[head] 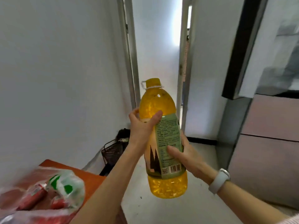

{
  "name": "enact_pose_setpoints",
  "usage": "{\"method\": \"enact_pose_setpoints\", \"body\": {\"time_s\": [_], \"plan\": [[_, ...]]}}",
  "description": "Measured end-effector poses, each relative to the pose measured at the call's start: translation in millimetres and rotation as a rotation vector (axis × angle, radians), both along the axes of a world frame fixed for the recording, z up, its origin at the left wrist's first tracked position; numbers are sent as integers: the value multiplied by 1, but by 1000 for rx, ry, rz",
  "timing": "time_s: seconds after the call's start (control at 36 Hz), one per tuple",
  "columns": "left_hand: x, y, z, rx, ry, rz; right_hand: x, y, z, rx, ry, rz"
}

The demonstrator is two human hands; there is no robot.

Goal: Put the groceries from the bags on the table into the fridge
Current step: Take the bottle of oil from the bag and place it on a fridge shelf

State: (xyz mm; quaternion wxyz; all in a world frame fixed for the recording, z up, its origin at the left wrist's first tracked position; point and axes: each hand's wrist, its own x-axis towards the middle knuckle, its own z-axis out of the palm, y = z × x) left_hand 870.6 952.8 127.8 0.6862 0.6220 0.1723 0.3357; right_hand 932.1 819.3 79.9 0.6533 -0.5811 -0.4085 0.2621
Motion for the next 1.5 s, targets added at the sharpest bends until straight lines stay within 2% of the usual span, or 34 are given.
{"method": "enact_pose_setpoints", "body": {"time_s": [0.14, 0.31, 0.47, 0.72, 0.89, 1.03, 1.08, 1.22, 1.28, 1.42, 1.5], "plan": [[70, -93, -18, 64, 87, -343, 36, -109, -25, 38, 116, -257], [142, -194, -36, 189, 69, -732, 79, -221, -37, 96, 233, -507], [211, -294, -58, 299, 49, -1015, 127, -310, -41, 126, 214, -794], [345, -392, -53, 224, -145, -970, 255, -422, -10, 21, 186, -831], [457, -428, -18, 442, -264, -921, 369, -475, 70, 130, 210, -851], [531, -450, 9, 648, -299, -785, 442, -502, 139, 393, 259, -916], [551, -455, 21, 727, -320, -732, 464, -506, 166, 338, 138, -937], [609, -464, 51, 951, -396, -564, 517, -504, 207, 23, -252, -982], [633, -467, 62, 991, -412, -504, 537, -506, 219, -36, -337, -1020], [691, -472, 88, 1105, -454, -375, 598, -514, 235, 92, -432, -1233], [726, -477, 104, 1162, -499, -278, 635, -523, 243, 142, -466, -1236]]}}
